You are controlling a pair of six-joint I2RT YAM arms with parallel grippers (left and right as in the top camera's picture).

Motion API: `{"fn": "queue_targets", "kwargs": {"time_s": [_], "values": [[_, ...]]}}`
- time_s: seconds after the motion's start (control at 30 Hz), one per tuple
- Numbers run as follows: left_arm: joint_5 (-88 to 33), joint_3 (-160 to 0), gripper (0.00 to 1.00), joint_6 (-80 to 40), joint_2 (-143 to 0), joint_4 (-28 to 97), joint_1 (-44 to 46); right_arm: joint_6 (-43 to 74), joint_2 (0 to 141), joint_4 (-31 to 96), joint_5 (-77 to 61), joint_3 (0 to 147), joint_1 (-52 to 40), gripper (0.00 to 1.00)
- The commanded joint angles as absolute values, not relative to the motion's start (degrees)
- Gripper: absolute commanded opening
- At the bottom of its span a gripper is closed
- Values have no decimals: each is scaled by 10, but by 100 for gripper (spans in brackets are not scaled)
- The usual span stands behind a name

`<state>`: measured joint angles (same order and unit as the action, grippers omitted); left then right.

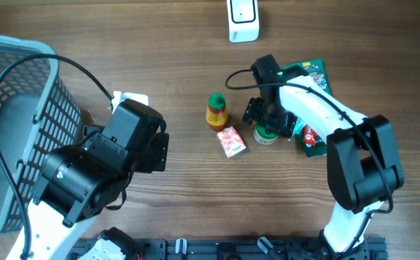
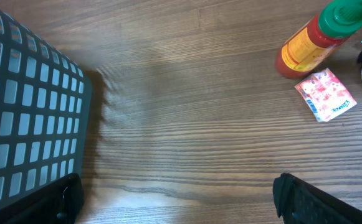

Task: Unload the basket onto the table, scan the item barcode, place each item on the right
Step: 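Close the right gripper on the green-capped jar and lift it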

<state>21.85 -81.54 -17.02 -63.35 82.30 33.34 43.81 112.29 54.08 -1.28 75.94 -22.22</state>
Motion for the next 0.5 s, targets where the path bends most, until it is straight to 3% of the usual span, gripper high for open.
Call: {"fn": "queue_targets", "kwargs": {"time_s": [0.0, 0.17, 0.33, 0.47], "values": [[226, -816, 100, -169, -630, 823, 331, 452, 1122, 500, -11, 723, -229, 89], [226, -816, 100, -169, -630, 823, 331, 452, 1122, 491, -11, 709, -229, 71], [226, -816, 100, -169, -630, 823, 331, 449, 1122, 500, -18, 712, -225, 67], [226, -816, 100, -169, -630, 823, 331, 397, 1115, 580, -52, 761, -203, 64]]}}
